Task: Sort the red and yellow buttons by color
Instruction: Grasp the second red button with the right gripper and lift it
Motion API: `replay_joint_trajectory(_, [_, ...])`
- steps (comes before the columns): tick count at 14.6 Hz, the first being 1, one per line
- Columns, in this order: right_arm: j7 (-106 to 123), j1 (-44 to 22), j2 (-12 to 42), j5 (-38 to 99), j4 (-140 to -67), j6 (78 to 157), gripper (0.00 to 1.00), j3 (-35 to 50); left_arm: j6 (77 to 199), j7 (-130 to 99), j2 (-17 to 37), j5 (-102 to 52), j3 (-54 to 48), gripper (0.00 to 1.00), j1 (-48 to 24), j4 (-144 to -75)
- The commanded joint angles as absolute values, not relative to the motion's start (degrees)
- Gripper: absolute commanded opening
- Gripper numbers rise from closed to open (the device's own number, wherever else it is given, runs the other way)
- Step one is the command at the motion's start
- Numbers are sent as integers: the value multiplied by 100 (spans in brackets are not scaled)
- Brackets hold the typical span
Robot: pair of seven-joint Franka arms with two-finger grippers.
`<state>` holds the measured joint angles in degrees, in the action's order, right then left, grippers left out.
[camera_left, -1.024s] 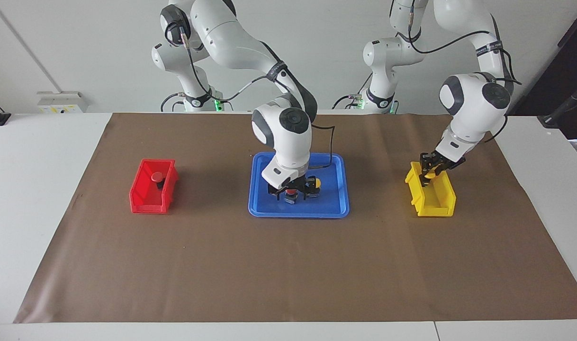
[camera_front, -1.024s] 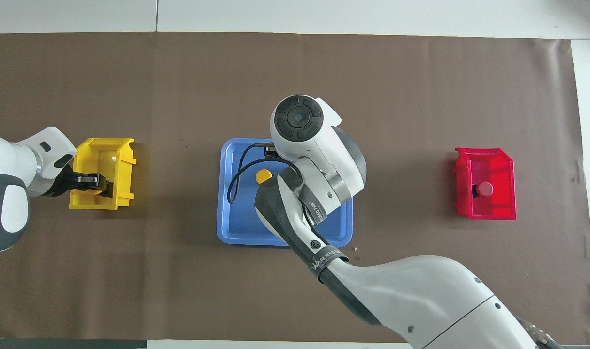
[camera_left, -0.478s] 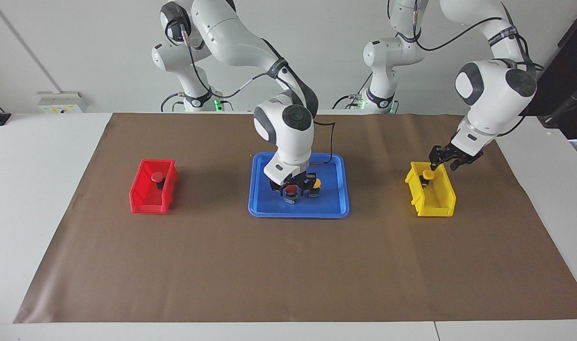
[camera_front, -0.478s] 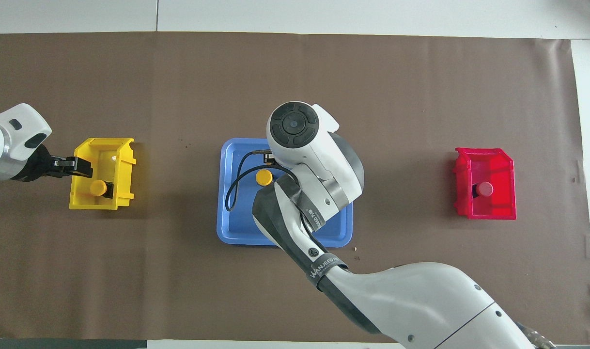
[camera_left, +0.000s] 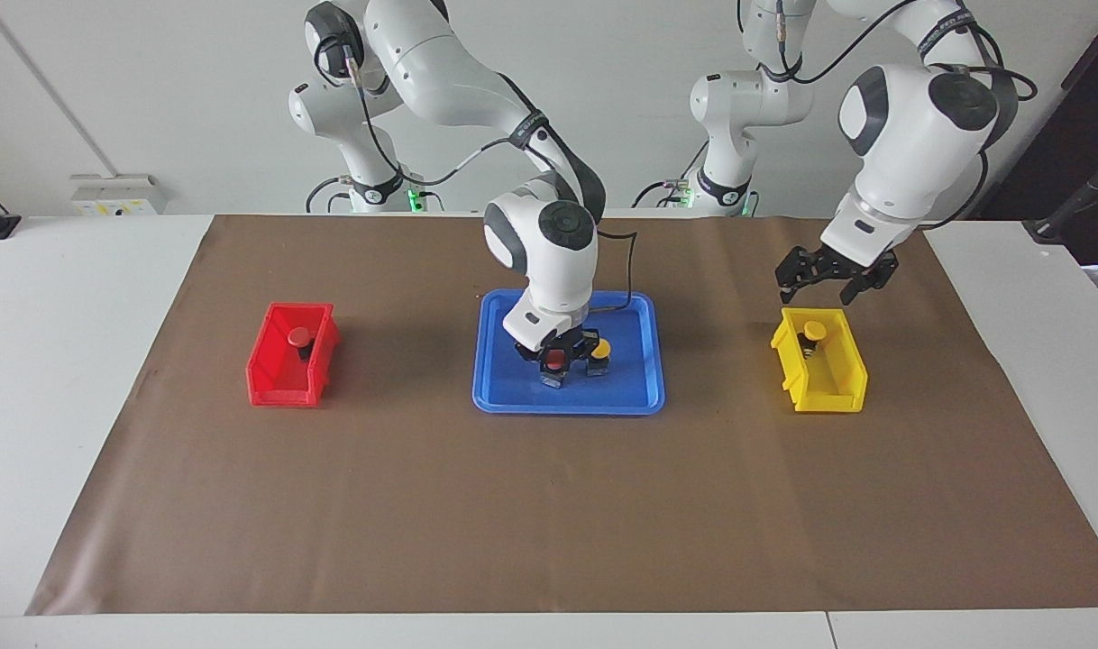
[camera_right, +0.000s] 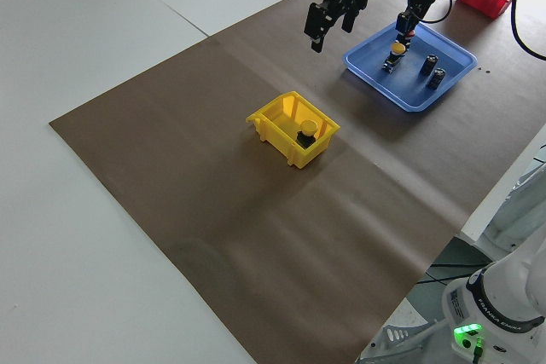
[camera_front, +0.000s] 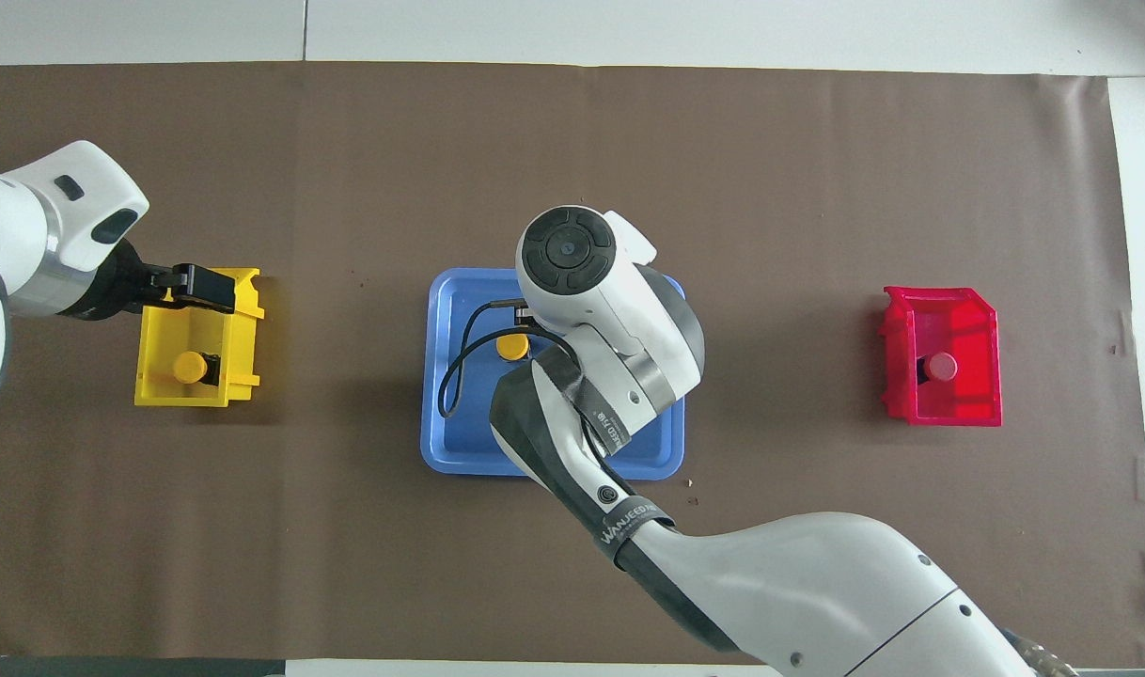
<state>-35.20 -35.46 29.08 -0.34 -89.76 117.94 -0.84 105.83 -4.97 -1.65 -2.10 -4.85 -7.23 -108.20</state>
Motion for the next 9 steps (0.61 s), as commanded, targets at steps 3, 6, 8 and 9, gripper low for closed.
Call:
replay_joint_trajectory(3, [-2727,-2719,1990,17,-8867,10760,20,-35,11011,-1429,-44,-211,-439,100,-1317,-10960])
replay_joint_trajectory(6, [-1106,-1647,926,26,-9813,10459,20,-35,11538,-2966,420,103,-439,100,-2264,-10995])
replay_joint_trajectory(8, [-40,-822,406,35,-10378,10485,20,-35,11864,-3593,746,229,-439,100,-2697,-10995])
replay_joint_trajectory(9, [548,-443,274,35,-10536,10459,20,-35,12065,-3769,895,229,-439,100,-2855,-10995])
